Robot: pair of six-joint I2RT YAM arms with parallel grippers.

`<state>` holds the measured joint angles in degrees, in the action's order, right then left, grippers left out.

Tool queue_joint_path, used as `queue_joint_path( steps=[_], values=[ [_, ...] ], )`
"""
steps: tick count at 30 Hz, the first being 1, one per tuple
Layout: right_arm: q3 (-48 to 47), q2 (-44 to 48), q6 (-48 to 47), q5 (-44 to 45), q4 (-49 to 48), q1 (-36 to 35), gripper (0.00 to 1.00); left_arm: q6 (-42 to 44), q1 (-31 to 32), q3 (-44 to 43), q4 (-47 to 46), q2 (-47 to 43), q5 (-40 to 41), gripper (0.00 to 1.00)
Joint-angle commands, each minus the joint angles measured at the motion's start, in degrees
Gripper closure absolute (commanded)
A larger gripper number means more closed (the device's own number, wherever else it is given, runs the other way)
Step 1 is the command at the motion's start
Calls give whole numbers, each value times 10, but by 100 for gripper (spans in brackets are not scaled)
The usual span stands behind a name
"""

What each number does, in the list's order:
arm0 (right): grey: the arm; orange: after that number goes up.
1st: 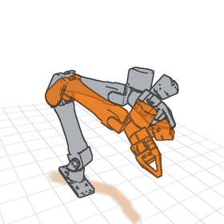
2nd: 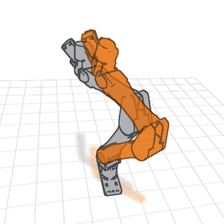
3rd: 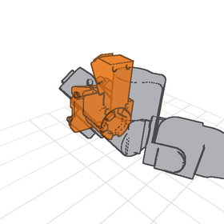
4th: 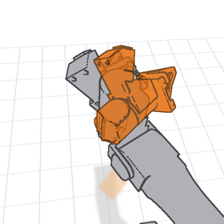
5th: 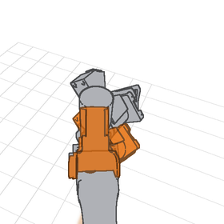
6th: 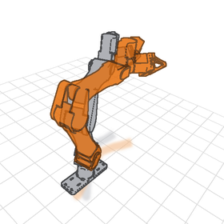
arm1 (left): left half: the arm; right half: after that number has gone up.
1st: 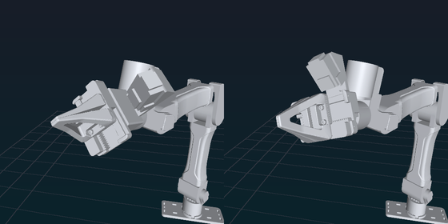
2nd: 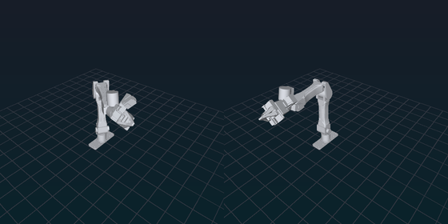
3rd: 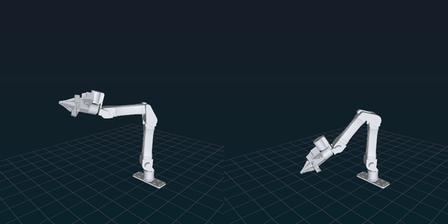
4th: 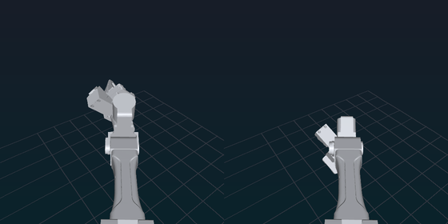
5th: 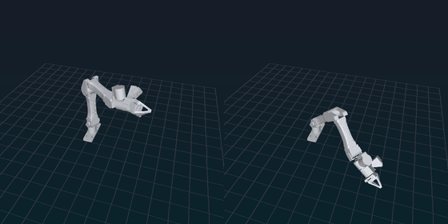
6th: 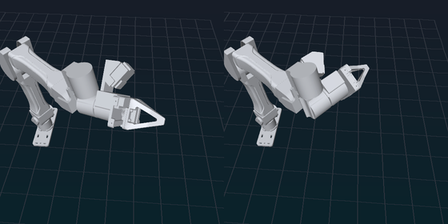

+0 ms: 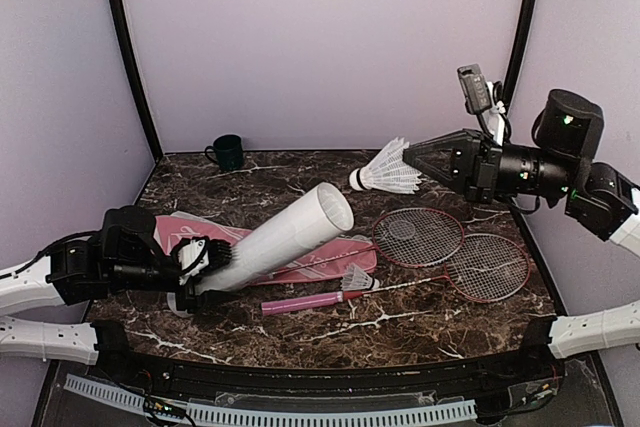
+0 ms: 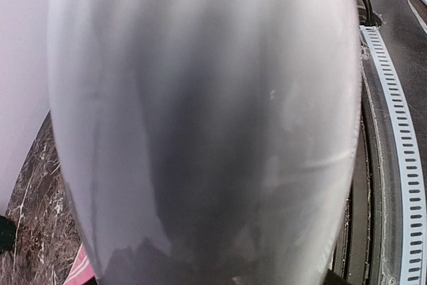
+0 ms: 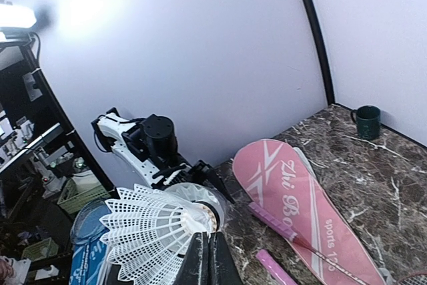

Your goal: Pack up the badminton gear

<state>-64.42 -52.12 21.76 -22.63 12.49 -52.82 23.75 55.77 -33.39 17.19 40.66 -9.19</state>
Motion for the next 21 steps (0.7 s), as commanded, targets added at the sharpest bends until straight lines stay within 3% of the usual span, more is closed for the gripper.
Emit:
queue_joint_path(
  steps=[1, 9, 21],
  values=[
    [15, -26, 30, -78, -96, 2, 100, -3, 0, 1, -41, -5, -11, 67],
    [63, -54, 67, -98, -156, -11, 100, -5, 0, 3, -42, -9, -12, 67],
    [38, -110, 46, -90, -157, -54, 100, -5, 0, 2, -43, -4, -16, 67]
  ],
)
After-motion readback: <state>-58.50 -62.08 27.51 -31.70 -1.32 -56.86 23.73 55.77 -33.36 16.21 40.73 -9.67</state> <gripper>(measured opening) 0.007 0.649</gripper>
